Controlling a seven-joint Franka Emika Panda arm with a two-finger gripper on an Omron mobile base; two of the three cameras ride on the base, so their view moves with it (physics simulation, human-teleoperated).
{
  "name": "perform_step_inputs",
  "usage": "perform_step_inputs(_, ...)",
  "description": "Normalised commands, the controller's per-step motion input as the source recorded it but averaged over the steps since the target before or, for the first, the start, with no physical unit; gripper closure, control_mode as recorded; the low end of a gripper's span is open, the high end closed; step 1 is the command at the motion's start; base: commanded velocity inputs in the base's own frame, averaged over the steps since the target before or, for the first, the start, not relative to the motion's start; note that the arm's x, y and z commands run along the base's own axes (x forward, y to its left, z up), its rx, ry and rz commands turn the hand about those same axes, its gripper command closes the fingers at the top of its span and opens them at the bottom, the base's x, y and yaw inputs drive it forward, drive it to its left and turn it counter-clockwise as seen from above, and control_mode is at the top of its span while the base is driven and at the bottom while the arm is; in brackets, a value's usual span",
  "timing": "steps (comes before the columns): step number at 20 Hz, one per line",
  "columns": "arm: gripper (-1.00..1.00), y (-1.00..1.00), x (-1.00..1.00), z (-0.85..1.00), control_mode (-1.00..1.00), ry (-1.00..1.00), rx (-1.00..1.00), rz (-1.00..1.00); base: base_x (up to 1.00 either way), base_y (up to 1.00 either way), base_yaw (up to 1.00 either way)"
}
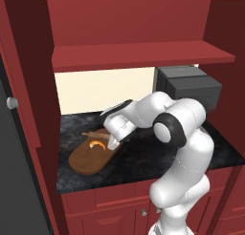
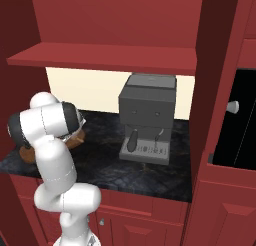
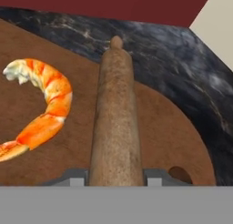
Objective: Open the cabinet, retrieve the rolling pin, and place it next to the meat on the cutting board to prepare for tenderizing.
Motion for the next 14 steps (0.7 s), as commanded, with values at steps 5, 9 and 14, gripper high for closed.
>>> perform_step_inputs(5,1.00,0.03,0.16,-0.16,-1.00,0.00,0.00,0.00,0.00,0.00,0.00)
perform_step_inputs(9,1.00,0.02,0.15,-0.12,-1.00,0.00,0.00,0.00,0.00,0.00,0.00)
perform_step_inputs(14,-1.00,0.05,0.17,-0.18,-1.00,0.00,0.00,0.00,0.00,0.00,0.00)
